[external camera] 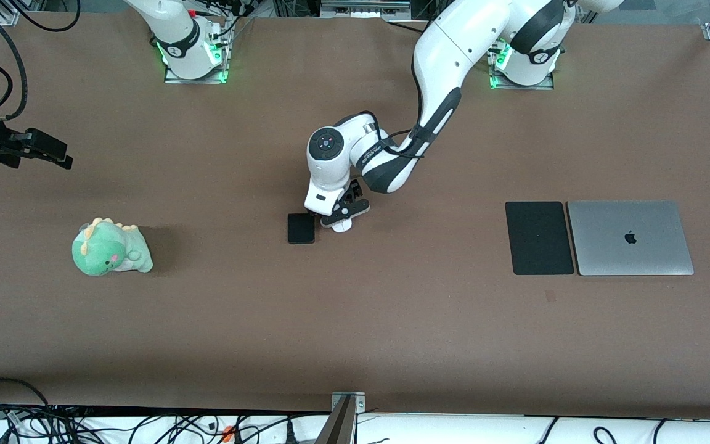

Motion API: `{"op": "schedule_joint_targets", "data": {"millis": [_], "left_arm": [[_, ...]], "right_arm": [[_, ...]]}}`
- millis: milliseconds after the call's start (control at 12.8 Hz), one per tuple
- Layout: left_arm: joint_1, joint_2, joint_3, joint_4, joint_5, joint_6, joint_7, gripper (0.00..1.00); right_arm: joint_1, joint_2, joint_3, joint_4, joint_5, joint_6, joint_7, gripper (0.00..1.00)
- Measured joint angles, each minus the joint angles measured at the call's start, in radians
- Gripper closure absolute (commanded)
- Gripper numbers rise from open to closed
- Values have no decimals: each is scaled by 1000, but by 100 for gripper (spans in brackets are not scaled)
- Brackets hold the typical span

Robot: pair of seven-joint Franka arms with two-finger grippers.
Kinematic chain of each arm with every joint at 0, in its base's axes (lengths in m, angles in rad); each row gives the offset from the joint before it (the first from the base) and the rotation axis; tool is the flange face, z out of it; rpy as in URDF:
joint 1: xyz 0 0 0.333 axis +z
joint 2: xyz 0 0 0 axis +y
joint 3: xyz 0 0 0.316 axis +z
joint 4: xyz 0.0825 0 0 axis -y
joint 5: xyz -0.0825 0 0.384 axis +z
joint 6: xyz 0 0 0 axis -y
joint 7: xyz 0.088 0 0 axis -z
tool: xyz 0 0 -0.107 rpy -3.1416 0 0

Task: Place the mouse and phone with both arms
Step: 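Reach the left gripper to the white mouse and grasp it, then carry the mouse onto the pad while the right gripper reaches the phone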

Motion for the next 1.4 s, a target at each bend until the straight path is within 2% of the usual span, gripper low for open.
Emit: {"op": "schedule_joint_targets", "data": {"millis": [78, 156, 390, 545, 701, 857, 1091, 1403], "left_arm": [[0, 1, 1, 0, 0, 0, 24, 61], [1, 1, 2, 0, 0, 0, 43, 66], [18, -2, 9, 17, 1, 0, 99, 69], [77, -24, 9, 20, 1, -13, 201, 70], [156, -78, 7, -20, 1, -38, 339, 72], [247, -162, 1, -126, 1, -47, 485, 77], [403, -295, -7, -326, 1, -50, 730, 79], [618, -422, -9, -568, 1, -51, 1048, 80]], "right_arm": [[0, 0, 0, 0, 0, 0, 0, 0], [0, 0, 0, 0, 0, 0, 0, 0], [0, 1, 2, -1, 0, -1, 0, 0], [2, 2, 3, -1, 0, -1, 0, 0], [8, 2, 5, -1, 1, -1, 0, 0], [25, 6, 7, -2, 2, 0, 0, 0], [70, 33, 10, -4, 22, 29, 59, 0], [136, 119, 13, -12, 106, 104, 163, 0]]}}
